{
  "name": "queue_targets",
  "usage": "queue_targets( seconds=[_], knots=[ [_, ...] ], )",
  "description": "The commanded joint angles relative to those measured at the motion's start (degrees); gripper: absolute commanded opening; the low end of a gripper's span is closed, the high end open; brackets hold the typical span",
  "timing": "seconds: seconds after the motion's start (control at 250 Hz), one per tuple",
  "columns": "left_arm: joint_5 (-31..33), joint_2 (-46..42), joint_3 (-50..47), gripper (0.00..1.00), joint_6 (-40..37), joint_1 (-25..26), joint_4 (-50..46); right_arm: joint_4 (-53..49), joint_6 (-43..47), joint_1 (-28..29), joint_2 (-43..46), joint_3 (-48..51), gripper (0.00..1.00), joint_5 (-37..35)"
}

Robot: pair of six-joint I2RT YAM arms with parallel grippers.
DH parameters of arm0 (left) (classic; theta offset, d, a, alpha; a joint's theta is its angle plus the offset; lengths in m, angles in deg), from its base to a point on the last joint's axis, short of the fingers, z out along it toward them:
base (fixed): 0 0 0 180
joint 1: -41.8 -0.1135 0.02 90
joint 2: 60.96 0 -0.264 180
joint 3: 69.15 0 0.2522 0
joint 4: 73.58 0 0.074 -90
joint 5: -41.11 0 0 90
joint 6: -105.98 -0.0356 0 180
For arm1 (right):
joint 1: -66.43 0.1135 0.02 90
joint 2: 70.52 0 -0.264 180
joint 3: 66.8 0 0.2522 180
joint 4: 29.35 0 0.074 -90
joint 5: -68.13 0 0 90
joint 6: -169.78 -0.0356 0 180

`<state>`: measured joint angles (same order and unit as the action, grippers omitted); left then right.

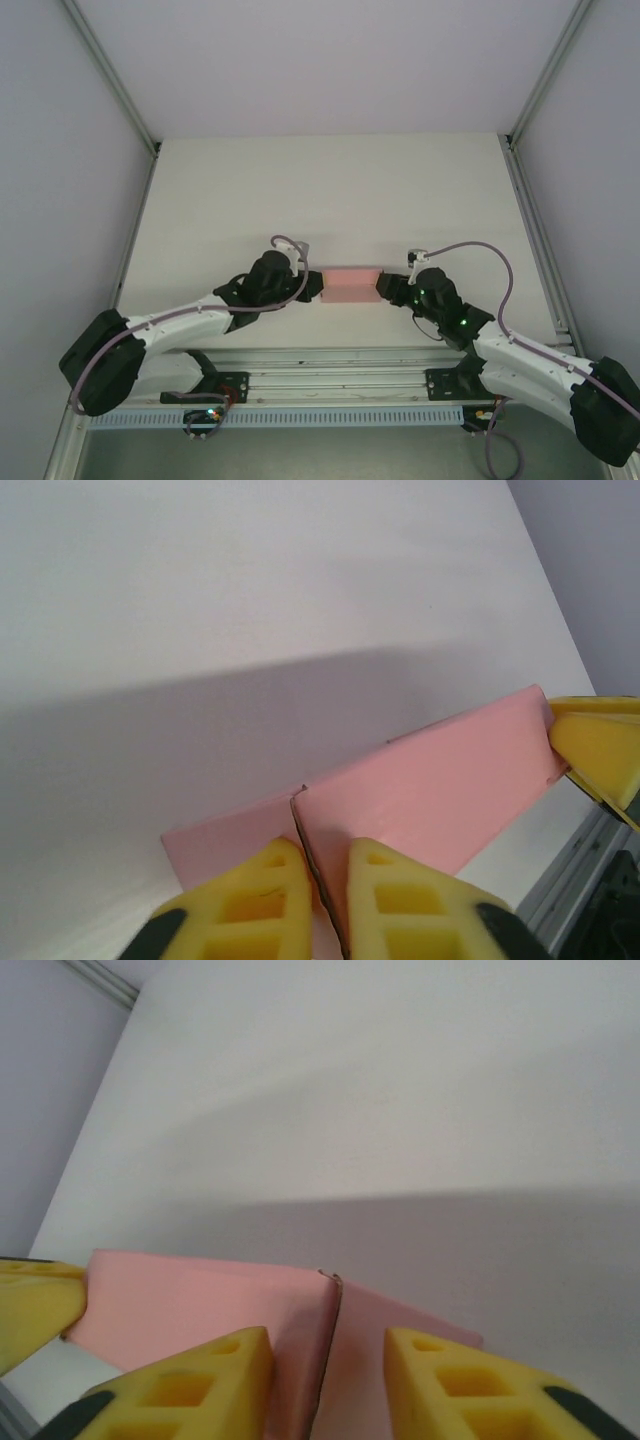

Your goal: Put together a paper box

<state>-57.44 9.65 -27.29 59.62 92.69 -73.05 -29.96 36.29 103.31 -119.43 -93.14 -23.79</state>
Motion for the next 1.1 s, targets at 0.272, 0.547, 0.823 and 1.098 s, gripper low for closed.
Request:
queue_targets(
  seconds=[0.272, 0.547, 0.823, 1.098],
  knots=[
    [1.13, 1.31, 0.83, 0.27, -2.74, 1.32, -13.67, -16.89, 2.97, 0.20, -0.88, -0.14, 0.30, 0.08],
    [6.56, -3.31, 17.09, 0.83, -9.79, -1.25, -29.28, -28.96, 6.14, -0.32, 0.13, -14.14, 0.71, -1.32],
    [13.23, -2.77, 27.81, 1.00, -10.81, -9.50, -43.05, -30.23, 32.41, -2.94, -7.47, -27.24, 1.00, 12.48],
    [12.18, -0.74, 25.68, 1.00, -10.47, -26.50, -46.39, -50.33, 77.38, 2.19, -25.40, -45.41, 1.00, 17.76]
  ],
)
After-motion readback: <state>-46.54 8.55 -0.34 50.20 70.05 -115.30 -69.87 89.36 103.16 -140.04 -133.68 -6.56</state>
